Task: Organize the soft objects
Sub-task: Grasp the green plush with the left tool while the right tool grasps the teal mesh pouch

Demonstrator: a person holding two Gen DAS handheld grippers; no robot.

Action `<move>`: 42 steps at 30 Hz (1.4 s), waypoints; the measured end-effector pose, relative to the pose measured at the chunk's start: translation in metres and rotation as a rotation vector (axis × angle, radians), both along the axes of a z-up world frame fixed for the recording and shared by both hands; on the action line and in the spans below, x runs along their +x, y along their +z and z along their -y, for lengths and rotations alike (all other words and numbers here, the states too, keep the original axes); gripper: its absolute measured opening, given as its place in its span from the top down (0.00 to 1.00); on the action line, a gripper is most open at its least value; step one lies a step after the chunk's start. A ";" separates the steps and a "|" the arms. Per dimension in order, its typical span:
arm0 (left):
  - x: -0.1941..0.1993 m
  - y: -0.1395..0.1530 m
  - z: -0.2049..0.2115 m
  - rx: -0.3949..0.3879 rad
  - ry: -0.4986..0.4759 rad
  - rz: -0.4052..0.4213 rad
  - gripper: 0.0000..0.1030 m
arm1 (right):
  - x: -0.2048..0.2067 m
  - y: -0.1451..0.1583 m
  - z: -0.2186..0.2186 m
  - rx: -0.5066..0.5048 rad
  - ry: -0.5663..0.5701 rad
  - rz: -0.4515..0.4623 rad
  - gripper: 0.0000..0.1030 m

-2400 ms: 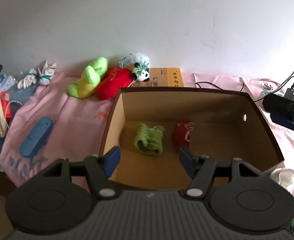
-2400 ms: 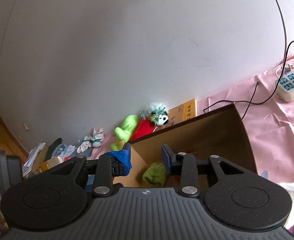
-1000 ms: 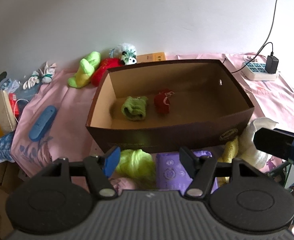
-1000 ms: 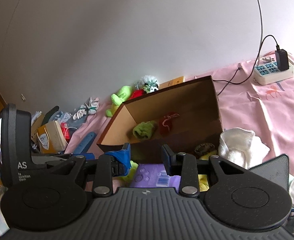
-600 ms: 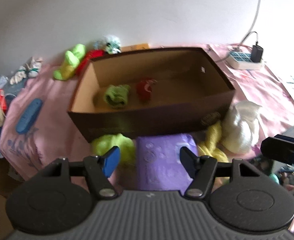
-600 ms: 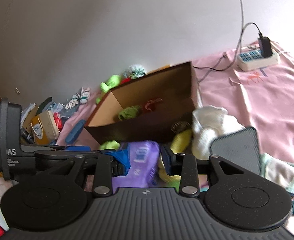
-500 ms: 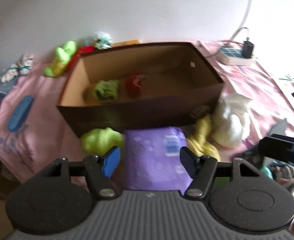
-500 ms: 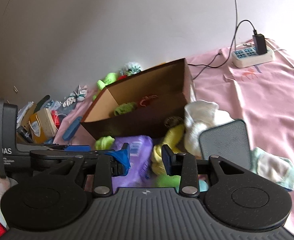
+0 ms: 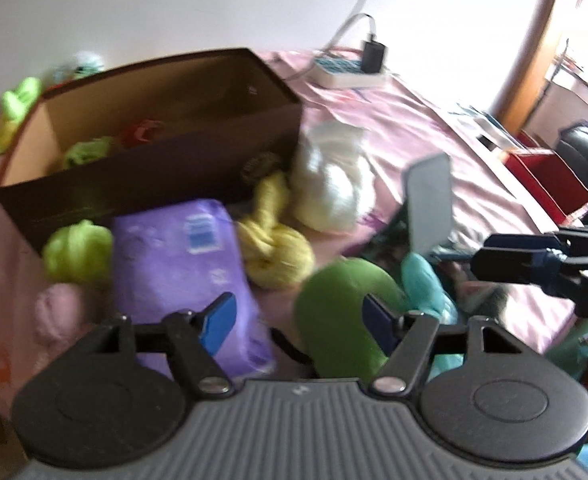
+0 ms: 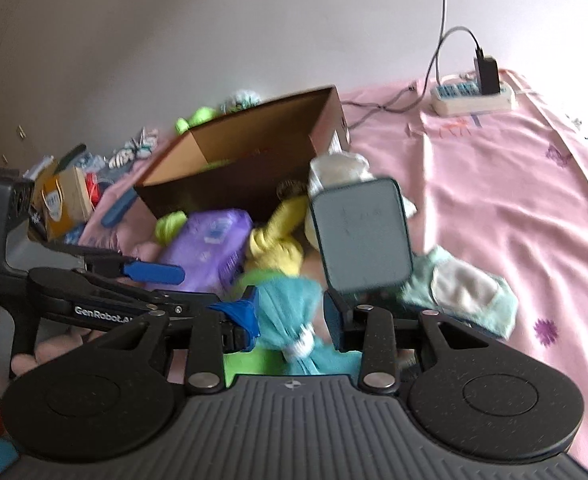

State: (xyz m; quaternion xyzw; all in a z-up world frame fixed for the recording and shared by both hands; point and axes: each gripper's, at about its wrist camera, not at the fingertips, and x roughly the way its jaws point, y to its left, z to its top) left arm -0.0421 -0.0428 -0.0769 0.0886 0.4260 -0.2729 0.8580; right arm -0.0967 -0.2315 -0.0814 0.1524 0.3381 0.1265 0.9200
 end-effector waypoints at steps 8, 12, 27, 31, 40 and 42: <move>-0.013 -0.020 0.021 -0.003 -0.119 -0.058 0.27 | -0.004 -0.015 -0.010 -0.057 0.090 -0.029 0.82; -0.011 -0.031 0.030 0.019 -0.133 -0.083 0.25 | 0.000 -0.024 -0.014 -0.074 0.098 -0.042 0.81; 0.000 -0.058 0.043 0.105 -0.121 -0.113 0.14 | 0.026 -0.045 -0.006 0.053 0.081 -0.084 0.80; 0.008 -0.061 0.042 0.093 -0.117 -0.135 0.14 | 0.035 -0.054 -0.003 0.103 0.043 -0.115 0.80; 0.009 -0.065 0.049 0.119 -0.134 -0.126 0.14 | 0.040 -0.061 0.011 0.218 0.041 -0.154 0.82; 0.009 -0.064 0.050 0.119 -0.139 -0.122 0.14 | 0.038 -0.060 0.014 0.218 0.036 -0.153 0.84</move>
